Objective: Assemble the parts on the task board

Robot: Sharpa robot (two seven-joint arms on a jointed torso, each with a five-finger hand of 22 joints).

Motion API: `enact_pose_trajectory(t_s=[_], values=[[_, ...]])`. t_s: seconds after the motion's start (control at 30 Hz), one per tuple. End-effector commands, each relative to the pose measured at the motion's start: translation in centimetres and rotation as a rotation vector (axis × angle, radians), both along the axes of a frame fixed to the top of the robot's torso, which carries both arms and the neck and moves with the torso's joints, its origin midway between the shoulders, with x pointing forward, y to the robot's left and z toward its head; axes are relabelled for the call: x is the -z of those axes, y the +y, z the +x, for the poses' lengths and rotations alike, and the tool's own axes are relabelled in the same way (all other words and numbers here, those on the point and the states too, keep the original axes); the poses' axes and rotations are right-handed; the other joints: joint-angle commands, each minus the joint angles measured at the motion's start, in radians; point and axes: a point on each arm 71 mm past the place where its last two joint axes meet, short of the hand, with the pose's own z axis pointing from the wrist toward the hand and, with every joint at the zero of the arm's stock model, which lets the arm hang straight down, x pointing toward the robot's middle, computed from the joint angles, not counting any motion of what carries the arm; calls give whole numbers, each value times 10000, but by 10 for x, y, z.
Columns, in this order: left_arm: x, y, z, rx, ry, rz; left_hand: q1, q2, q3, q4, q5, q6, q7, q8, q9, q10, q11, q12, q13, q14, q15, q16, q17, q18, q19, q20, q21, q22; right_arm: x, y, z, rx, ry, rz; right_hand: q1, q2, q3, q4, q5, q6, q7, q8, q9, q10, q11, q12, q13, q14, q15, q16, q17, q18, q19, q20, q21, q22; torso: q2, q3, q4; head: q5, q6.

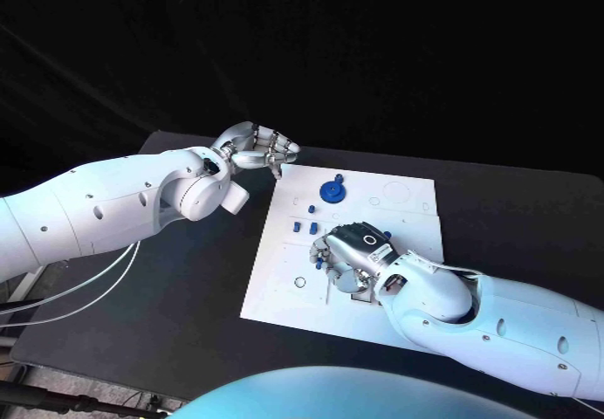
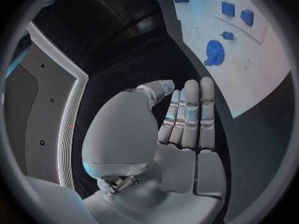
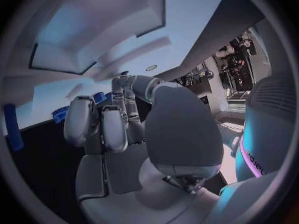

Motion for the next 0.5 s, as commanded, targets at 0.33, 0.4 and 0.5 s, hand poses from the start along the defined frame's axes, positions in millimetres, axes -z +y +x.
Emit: enact_pose_trajectory(t_s=[0.33, 0.4, 0.5], values=[[-1, -2, -1, 163, -16, -9, -40, 2, -70, 0, 21, -61, -5, -31, -7, -90, 14, 75, -4, -17, 52, -14, 6, 148, -4, 55, -64, -17, 7, 0, -8, -665, 262, -706, -52, 66, 51, -14, 20, 17, 39, 6, 13, 286, -272, -23, 12, 84, -41, -49, -51, -73, -46, -33, -50, 480, -11, 1, -2, 4, -39], [-1, -2, -1, 166, -19, -10, -40, 2, -70, 0, 21, -61, -5, -31, -7, -90, 14, 75, -4, -17, 52, -14, 6, 148, -4, 55, -64, -17, 6, -1, -8, -667, 274, -711, -52, 66, 51, -14, 20, 17, 39, 6, 13, 286, -272, -23, 12, 84, -41, -49, -51, -73, -46, -33, -50, 480, -13, 1, -4, 6, -39], [-1, -2, -1, 169, -19, -9, -40, 2, -70, 0, 21, -61, -5, -31, -7, -90, 14, 75, -4, -17, 52, -14, 6, 148, -4, 55, -64, -17, 6, -2, -8, -652, 278, -703, -67, 51, 34, -28, 16, 5, 44, -2, 13, 266, -266, -40, 15, 79, -37, -60, -68, -70, -54, -30, -61, 476, -10, 6, -5, 7, -41]])
